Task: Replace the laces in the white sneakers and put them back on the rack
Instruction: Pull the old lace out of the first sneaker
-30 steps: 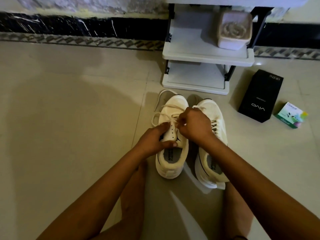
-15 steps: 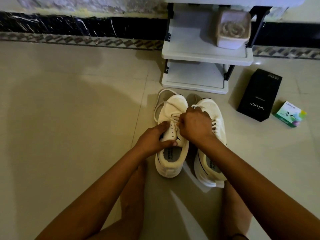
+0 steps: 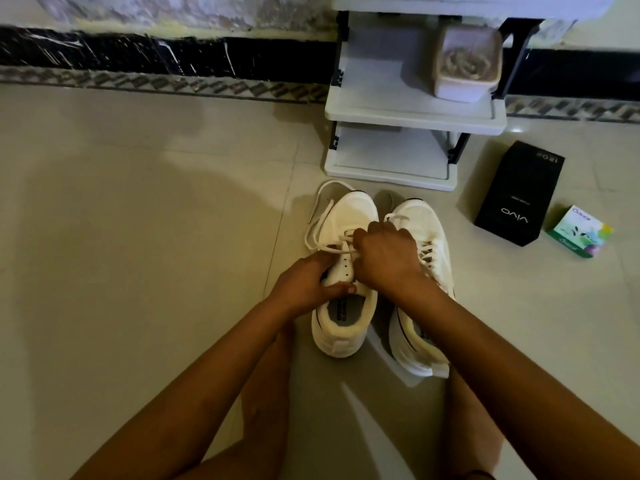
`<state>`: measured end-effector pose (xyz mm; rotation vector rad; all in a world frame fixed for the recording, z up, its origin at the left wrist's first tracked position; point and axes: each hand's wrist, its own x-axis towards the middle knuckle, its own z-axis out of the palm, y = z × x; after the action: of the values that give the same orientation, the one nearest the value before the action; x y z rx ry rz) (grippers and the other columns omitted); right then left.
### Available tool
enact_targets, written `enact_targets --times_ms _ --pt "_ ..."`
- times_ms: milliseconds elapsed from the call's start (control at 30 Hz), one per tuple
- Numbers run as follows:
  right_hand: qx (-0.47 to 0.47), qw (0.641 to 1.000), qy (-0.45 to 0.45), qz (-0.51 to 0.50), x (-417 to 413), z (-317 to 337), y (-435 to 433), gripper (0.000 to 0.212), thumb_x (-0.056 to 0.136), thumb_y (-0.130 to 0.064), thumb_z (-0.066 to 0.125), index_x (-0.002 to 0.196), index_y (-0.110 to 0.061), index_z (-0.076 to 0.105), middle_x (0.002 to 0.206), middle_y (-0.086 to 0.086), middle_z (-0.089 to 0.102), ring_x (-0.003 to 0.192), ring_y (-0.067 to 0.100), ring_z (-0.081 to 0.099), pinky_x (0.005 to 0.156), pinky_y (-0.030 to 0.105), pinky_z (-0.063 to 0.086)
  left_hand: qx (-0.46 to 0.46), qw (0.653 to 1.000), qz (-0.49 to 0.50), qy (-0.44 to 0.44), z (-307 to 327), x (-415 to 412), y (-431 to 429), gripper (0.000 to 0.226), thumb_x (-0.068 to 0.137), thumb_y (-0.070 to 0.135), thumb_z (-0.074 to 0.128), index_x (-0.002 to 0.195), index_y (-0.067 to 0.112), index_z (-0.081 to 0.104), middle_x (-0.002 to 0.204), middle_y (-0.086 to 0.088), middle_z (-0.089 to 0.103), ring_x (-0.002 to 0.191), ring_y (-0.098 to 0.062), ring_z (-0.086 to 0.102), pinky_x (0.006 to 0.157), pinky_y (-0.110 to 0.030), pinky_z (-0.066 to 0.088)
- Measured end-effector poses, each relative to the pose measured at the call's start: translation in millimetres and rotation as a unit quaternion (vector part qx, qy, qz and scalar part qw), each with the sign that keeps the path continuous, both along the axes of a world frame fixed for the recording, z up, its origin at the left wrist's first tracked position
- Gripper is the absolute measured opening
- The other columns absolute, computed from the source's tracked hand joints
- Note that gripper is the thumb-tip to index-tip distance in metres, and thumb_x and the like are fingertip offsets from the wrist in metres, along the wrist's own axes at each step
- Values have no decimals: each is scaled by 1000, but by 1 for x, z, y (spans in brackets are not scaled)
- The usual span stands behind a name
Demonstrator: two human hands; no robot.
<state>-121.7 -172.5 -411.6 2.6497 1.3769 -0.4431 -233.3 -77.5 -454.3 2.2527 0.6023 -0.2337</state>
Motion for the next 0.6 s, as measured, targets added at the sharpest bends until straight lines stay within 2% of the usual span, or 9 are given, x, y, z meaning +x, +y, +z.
enact_targets --times_ms 100,200,267,333,367,400,467,533,600 --pt "32 997 -62 14 2 -3 2 34 88 -25 54 120 -15 57 118 9 54 112 26 48 87 35 39 -2 1000 -7 -5 -1 0 0 69 80 43 69 140 24 39 136 -2 53 119 -21 53 94 -34 46" --pt "46 999 -21 3 7 -1 3 28 88 -24 55 113 -13 62 113 8 58 108 25 52 86 34 42 5 1000 -20 8 2 1 2 76 82 43 67 145 20 31 146 -2 42 127 -20 47 97 -29 39" --pt "131 973 169 -89 12 11 4 19 88 -21 60 103 -11 66 105 7 64 100 24 58 84 33 46 4 1000 -22 16 2 0 5 80 82 45 66 147 20 27 150 -1 36 130 -19 43 99 -27 37" --pt "225 883 374 -174 19 29 3 11 87 -16 65 94 -8 68 94 7 67 88 19 61 78 27 47 4 999 -24 24 2 0 6 82 82 46 66 148 21 25 151 -1 34 131 -18 42 100 -26 36" --pt "255 856 407 -191 22 34 2 9 85 -15 67 92 -8 68 88 4 67 81 14 60 73 22 46 6 999 -25 27 2 0 6 82 82 47 65 148 21 25 151 -1 34 131 -18 42 100 -26 36" --pt "257 856 407 -191 24 37 1 9 84 -15 68 92 -9 68 83 -1 64 76 9 58 69 19 44 8 999 -25 27 2 0 6 82 82 47 65 148 20 25 151 0 34 131 -18 42 101 -27 36" --pt "188 906 346 -159 24 31 0 18 83 -21 70 99 -13 67 84 -5 60 79 8 57 68 19 44 11 999 -28 27 0 1 5 82 81 49 65 148 21 26 151 0 35 131 -19 42 103 -31 38" --pt "74 961 239 -116 19 17 1 33 81 -30 71 113 -21 63 103 -1 61 98 17 58 79 29 47 9 999 -27 25 -2 1 5 80 80 51 66 146 23 30 147 0 40 128 -20 46 101 -35 42" --pt "18 984 151 -95 11 7 1 40 81 -34 67 120 -26 59 116 3 59 107 23 55 83 33 45 8 999 -21 26 -2 1 5 73 80 50 67 142 25 37 140 0 49 122 -21 51 96 -37 46"
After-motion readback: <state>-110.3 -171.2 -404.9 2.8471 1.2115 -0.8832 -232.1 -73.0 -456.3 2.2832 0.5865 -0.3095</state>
